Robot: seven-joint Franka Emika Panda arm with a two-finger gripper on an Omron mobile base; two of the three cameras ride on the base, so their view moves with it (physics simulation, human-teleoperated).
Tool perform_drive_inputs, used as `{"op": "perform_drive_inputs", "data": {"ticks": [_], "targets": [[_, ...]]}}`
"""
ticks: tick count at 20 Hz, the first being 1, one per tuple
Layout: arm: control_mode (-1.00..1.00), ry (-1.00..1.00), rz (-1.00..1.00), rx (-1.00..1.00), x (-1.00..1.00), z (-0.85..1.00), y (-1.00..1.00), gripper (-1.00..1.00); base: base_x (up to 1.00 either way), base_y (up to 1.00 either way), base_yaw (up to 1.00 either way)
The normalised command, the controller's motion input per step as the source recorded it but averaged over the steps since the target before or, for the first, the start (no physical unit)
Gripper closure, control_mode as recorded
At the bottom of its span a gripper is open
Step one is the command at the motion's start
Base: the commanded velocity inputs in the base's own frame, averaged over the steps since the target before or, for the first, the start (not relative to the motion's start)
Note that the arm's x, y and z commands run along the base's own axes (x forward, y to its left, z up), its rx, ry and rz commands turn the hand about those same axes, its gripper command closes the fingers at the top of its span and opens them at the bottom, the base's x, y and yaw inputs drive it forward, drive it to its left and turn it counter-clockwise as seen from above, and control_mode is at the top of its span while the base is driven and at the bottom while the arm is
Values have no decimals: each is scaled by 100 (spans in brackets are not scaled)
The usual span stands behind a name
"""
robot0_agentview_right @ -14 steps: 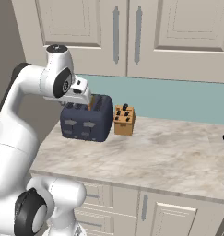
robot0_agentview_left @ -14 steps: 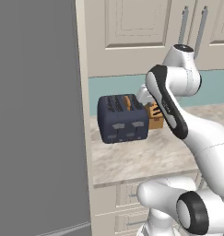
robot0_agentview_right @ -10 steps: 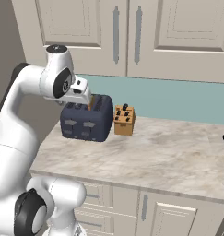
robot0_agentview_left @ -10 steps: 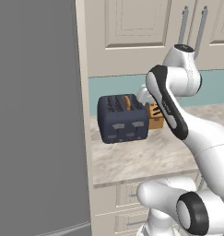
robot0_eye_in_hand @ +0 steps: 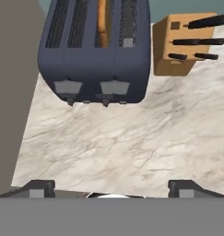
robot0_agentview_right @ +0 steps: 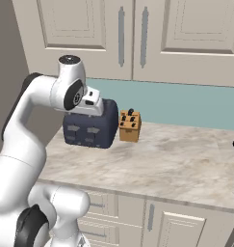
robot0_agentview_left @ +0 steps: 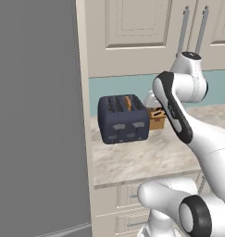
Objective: Start the toaster. Once the lever pops up, take the bread to the plate on the dining counter.
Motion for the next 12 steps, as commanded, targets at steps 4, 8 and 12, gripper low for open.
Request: {"op": "perform_drive_inputs", "data": {"ticks": [4, 8, 12], "targets": [[-100, 0, 0, 0, 2, -35, -10, -100, 0, 0, 0], [-100, 0, 0, -2, 15, -42, 0, -100, 0, 0, 0], [-100, -1, 0, -1, 21, -41, 0, -100, 0, 0, 0]]}}
